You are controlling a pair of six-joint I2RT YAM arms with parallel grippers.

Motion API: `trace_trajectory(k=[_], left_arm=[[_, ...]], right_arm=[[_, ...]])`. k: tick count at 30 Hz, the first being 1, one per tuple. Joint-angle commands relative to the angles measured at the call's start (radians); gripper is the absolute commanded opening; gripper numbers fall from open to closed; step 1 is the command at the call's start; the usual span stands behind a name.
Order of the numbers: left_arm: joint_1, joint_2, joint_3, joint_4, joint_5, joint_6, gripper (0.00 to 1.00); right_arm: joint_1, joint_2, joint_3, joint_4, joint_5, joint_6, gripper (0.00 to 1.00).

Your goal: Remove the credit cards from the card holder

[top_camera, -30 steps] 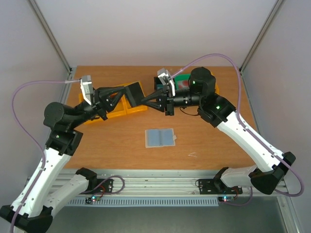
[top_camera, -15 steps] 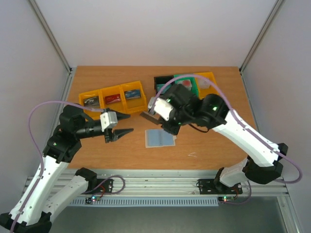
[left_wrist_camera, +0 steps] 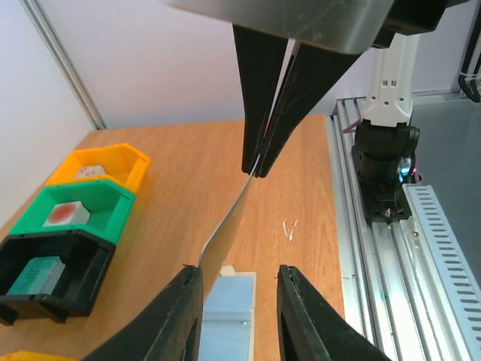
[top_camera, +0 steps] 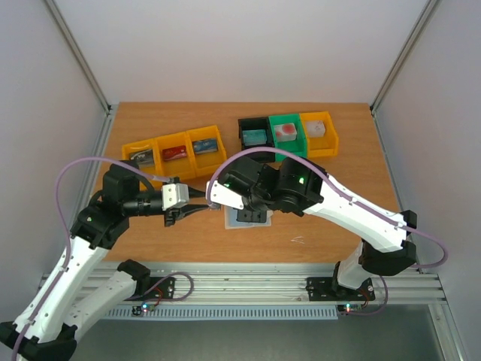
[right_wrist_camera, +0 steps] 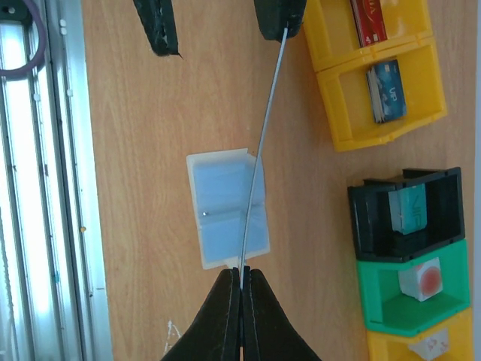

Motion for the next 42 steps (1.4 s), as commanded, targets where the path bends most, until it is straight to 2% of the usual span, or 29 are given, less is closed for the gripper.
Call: trace_trajectory(k=[1, 6, 9, 14, 16, 18, 19, 20, 22, 23, 25, 28, 30, 31, 34, 38, 42], left_arm=[[-0.017, -0.006, -0.005, 0.047, -0.016, 0.0, 0.32], [-0.014, -0.004, 0.019, 0.049, -0.144, -0.007, 0.35], [-0.014, -0.003, 0.019, 0.069, -0.146, 0.011, 0.37], [-0.011, 0.001, 0.034, 0.071, -0.095, -0.061, 0.39], [-0.011, -0.001, 0.037, 0.017, -0.012, -0.018, 0.34], [-0.012, -0.001, 0.028, 0.017, 0.046, 0.012, 0.19], [-0.012, -0.001, 0.022, 0.046, 0.059, -0.014, 0.05], [-0.012, -0.002, 0.016, 0.092, 0.069, -0.049, 0.01], [-0.012, -0.007, 0.011, 0.189, 0.083, -0.163, 0.0], [-0.012, -0.011, 0.008, 0.24, 0.086, -0.225, 0.0], [-0.01, -0.024, -0.009, 0.369, 0.075, -0.392, 0.0], [0.008, -0.041, -0.054, 0.636, 0.052, -0.66, 0.0], [0.023, -0.037, -0.057, 0.745, 0.041, -0.775, 0.0], [0.027, -0.034, -0.053, 0.771, 0.046, -0.82, 0.0], [0.027, -0.03, -0.036, 0.771, 0.071, -0.825, 0.0], [0.027, -0.03, -0.03, 0.765, 0.091, -0.8, 0.0], [0.027, -0.04, -0.031, 0.759, 0.095, -0.798, 0.0]], right_arm=[[0.016, -0.021, 0.031, 0.087, -0.001, -0.051, 0.01], [0.016, -0.04, -0.004, 0.085, 0.02, -0.056, 0.01], [0.016, -0.042, -0.006, 0.087, 0.003, -0.054, 0.01], [0.016, -0.045, -0.007, 0.081, 0.015, -0.055, 0.01], [0.016, -0.051, -0.003, 0.094, 0.012, -0.054, 0.01], [0.016, -0.061, -0.007, 0.122, -0.007, -0.061, 0.01], [0.016, -0.065, -0.01, 0.139, -0.016, -0.066, 0.01], [0.016, -0.069, -0.014, 0.155, -0.024, -0.07, 0.01], [0.016, -0.087, -0.031, 0.197, -0.019, -0.07, 0.03], [0.013, -0.106, -0.059, 0.233, -0.016, -0.066, 0.08], [-0.01, -0.176, -0.156, 0.348, -0.041, -0.055, 0.25], [-0.082, -0.314, -0.342, 0.593, -0.209, 0.001, 0.46], [-0.124, -0.391, -0.424, 0.73, -0.332, 0.052, 0.5], [-0.139, -0.409, -0.455, 0.788, -0.38, 0.075, 0.51], [-0.165, -0.414, -0.477, 0.866, -0.485, 0.135, 0.49], [-0.204, -0.398, -0.465, 0.887, -0.59, 0.194, 0.39], [-0.258, -0.412, -0.475, 0.919, -0.641, 0.26, 0.4]])
